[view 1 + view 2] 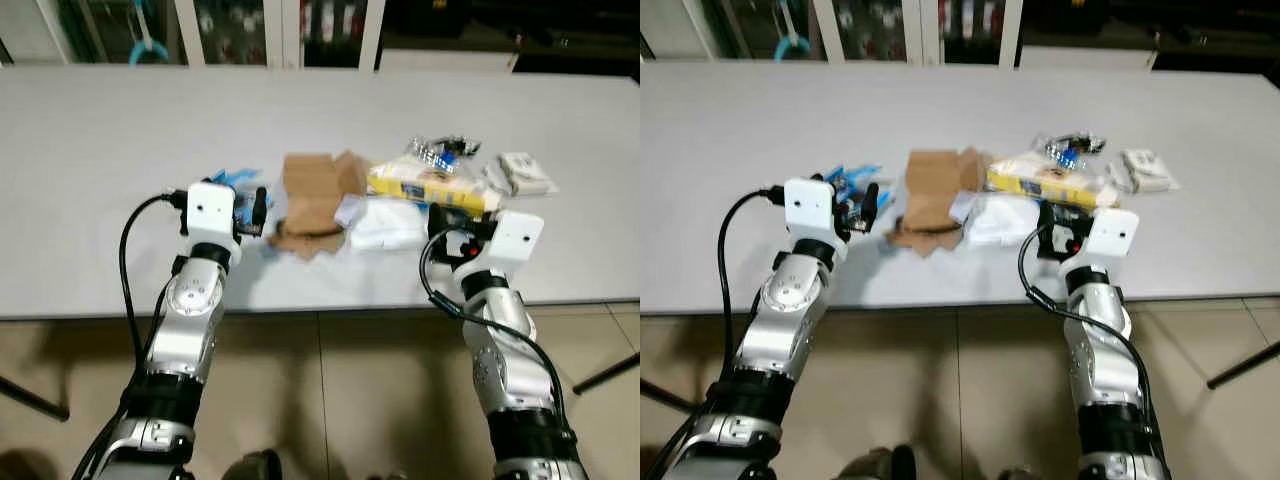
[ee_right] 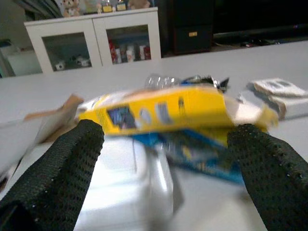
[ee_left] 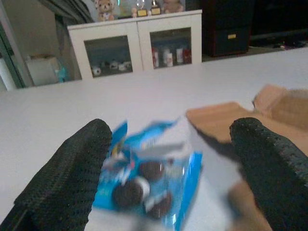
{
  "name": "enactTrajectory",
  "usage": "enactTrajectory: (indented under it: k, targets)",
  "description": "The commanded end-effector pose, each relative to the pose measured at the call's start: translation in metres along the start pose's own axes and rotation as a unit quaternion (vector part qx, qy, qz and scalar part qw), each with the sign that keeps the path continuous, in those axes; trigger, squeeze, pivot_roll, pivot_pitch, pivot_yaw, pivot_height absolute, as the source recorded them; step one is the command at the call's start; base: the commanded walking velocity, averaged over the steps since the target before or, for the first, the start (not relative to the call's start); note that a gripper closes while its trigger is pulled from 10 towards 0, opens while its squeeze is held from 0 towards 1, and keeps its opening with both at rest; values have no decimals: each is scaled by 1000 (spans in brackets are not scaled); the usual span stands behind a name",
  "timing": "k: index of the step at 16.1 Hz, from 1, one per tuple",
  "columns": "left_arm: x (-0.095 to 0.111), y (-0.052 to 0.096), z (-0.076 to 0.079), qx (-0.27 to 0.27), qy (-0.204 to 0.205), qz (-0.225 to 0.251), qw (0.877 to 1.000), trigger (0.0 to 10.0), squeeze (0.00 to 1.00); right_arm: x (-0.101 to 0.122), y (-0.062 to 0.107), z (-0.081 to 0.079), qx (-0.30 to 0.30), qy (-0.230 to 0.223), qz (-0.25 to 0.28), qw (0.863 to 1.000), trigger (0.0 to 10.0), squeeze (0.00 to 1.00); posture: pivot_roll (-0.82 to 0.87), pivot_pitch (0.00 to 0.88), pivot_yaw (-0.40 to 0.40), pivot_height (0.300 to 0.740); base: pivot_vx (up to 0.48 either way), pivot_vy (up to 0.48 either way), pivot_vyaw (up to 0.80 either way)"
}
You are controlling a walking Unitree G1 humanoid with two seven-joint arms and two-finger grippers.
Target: Picking trash to rubbish bin
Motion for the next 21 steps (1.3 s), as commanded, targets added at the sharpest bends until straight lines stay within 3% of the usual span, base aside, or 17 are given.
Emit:
enactTrajectory:
  k: [1,15,21]
  targets:
    - [-6,2,0,5,-2,-19,1000,10000,0,-2,1,1,1,0,-7,1000,10000,0,3,73,-17,740,0,0,0]
    - [-2,2,1,-1,20,-7,1000,10000,0,-3,2,1,0,-1,-8,1000,10000,0,1,74,-15,740,0,0,0]
    - [-4,2,1,-7,9,-11,1000,10000,0,-4,2,0,3,0,-12,1000,10000,0,4,74,-16,740,0,0,0]
Point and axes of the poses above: a point about 5 cm out from each wrist's last joint towards the gripper, its own y axis pointing back from the gripper into the wrist, its own x axis along the axis of the wrist's last joint, z = x × y, the point moved 1 cm from there along -y, pointing out of the wrist towards the gripper, and after that the axes turned 3 degrees about y, right-handed, at the moved point
